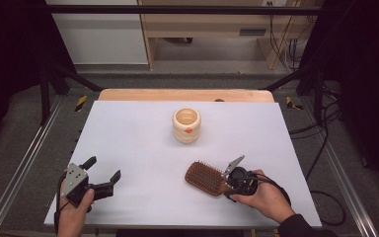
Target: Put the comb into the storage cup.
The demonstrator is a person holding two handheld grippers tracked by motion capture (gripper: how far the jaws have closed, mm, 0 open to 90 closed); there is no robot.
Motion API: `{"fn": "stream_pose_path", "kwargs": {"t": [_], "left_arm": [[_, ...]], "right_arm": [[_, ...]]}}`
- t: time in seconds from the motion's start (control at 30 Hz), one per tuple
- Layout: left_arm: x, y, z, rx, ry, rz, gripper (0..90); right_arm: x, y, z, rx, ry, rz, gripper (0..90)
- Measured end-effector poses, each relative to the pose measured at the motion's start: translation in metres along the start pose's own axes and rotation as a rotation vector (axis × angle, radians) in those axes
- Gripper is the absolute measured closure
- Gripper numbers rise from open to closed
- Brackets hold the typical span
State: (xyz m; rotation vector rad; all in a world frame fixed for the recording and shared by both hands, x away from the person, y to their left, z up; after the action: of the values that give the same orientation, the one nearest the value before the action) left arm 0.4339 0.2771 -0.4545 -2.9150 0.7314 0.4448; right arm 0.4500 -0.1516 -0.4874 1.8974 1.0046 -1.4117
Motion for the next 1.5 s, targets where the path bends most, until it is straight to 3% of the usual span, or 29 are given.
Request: {"fn": "stream_pose_path", "kwargs": {"t": [0.47,0.93,1.33,1.5], "left_arm": [[0.0003,0.0006,0.0001,0.002,-0.001,0.001,2.6],[0.0008,0.0019,0.0001,0.011,-0.007,0.004,2.7],[-0.0004,0.0036,-0.0012,0.012,0.000,0.005,2.8],[-0.0021,0.0061,-0.0045,-0.013,0.015,0.018,3.0]], "right_arm": [[0.0018,0.0011,-0.0043,-0.034,-0.037,-0.006,66.8],[0.0024,0.0010,-0.0065,-0.028,-0.070,-0.015,72.1],[0.0005,-0.0027,-0.0032,-0.011,-0.008,0.006,72.7],[-0.0047,-0.0045,-0.0071,-0.001,0.065,0.034,72.7]]}}
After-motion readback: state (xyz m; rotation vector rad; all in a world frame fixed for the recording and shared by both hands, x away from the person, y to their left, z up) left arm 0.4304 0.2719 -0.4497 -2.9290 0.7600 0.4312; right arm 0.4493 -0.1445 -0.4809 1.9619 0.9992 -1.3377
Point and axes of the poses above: each handheld gripper's, and its own axes: x roughly forward along the jaws, z roughly out of its underside, y roughly to its right, the point moved 4 cm from there along x, roughly forward along the jaws, and after that the axes turned 4 degrees about -y, right-handed, at the moved point
